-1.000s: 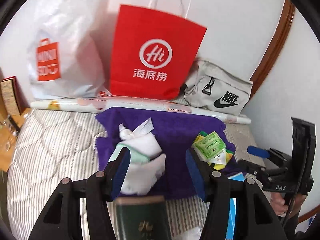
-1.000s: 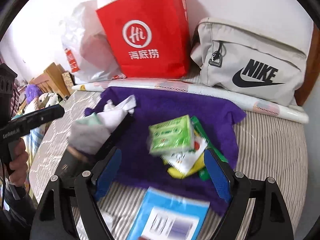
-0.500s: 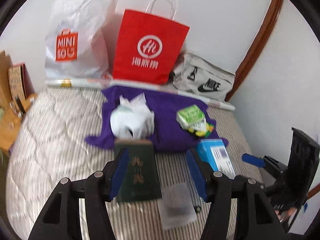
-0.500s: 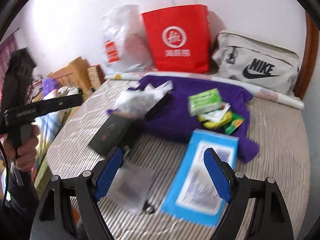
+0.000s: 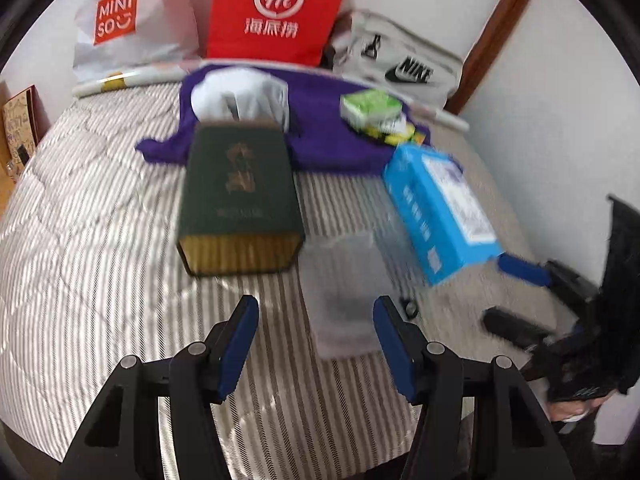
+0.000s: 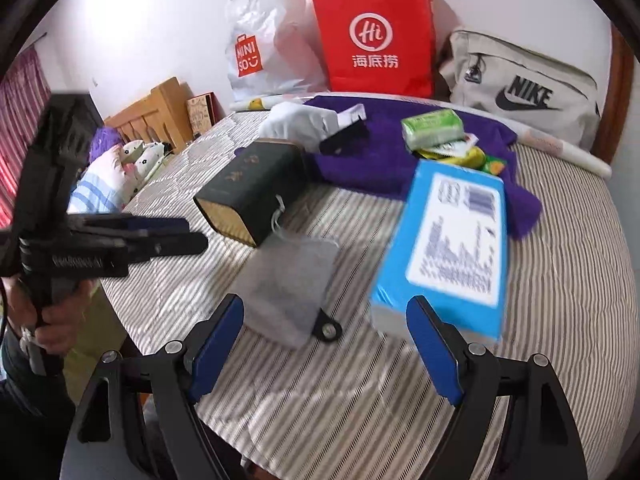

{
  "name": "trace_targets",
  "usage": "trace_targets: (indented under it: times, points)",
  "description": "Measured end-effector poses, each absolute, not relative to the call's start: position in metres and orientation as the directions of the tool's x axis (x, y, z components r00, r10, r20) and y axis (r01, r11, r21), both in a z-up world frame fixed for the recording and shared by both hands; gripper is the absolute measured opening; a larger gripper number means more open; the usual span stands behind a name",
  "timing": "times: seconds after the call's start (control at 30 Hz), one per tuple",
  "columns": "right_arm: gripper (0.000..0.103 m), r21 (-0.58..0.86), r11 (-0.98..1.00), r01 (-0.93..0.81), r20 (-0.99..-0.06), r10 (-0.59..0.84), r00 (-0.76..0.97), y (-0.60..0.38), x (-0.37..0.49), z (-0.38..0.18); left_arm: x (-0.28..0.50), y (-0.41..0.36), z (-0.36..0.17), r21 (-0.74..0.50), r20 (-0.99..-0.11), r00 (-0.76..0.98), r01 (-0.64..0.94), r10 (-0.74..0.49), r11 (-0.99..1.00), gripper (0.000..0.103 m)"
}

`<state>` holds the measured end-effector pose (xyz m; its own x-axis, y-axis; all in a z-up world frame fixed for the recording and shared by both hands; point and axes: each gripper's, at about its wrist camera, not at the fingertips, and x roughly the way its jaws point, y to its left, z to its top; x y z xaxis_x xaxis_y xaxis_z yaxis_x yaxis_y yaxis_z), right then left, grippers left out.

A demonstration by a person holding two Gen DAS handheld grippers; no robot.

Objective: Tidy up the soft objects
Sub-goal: 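Reach the left gripper to the clear mesh bag and grasp it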

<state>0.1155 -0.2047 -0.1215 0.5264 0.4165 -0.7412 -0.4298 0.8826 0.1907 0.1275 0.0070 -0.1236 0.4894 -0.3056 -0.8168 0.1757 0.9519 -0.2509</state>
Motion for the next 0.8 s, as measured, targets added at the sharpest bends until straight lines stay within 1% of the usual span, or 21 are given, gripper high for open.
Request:
trace_targets:
  times: [0.2, 0.33, 0.4, 0.47, 0.67, 0.73, 0.8]
  points:
    - [0.083, 0.181, 0.888, -0.423, -0.738, 0.407, 0.538, -0.23, 0.107, -0.131, 0.141, -0.011, -0.153, -0.288, -0.84, 0.434, 0.151, -0.325, 0.946, 0.058]
    - [0.083, 0.208, 0.882, -0.423, -0.727, 0.428, 0.537, -0.244, 0.106, -0.138, 0.153, -0.031, -0.164, -0.242, -0.869, 0.405, 0.151, -0.283, 0.959, 0.058]
    - [0.083, 0.228, 0.876, -0.424, -0.724, 0.444, 0.529, -0.25, 0.106, -0.143, 0.156, -0.039, -0.168, -0.24, -0.876, 0.391, 0.153, -0.282, 0.959, 0.058]
    - [0.083, 0.236, 0.87, -0.432, -0.726, 0.454, 0.517, -0.253, 0.106, -0.15, 0.158, -0.048, -0.168, -0.228, -0.876, 0.4, 0.15, -0.27, 0.962, 0.069]
    - [0.083, 0.271, 0.861, -0.431, -0.73, 0.476, 0.491, -0.266, 0.106, -0.168, 0.162, -0.072, -0.171, -0.147, -0.895, 0.399, 0.155, -0.198, 0.977, 0.086]
    - [0.083, 0.281, 0.86, -0.426, -0.729, 0.48, 0.488, -0.268, 0.106, -0.171, 0.162, -0.078, -0.173, -0.11, -0.897, 0.409, 0.155, -0.165, 0.982, 0.088]
    - [0.083, 0.286, 0.862, -0.418, -0.728, 0.48, 0.489, -0.27, 0.105, -0.173, 0.164, -0.088, -0.176, -0.047, -0.897, 0.427, 0.16, -0.112, 0.986, 0.087]
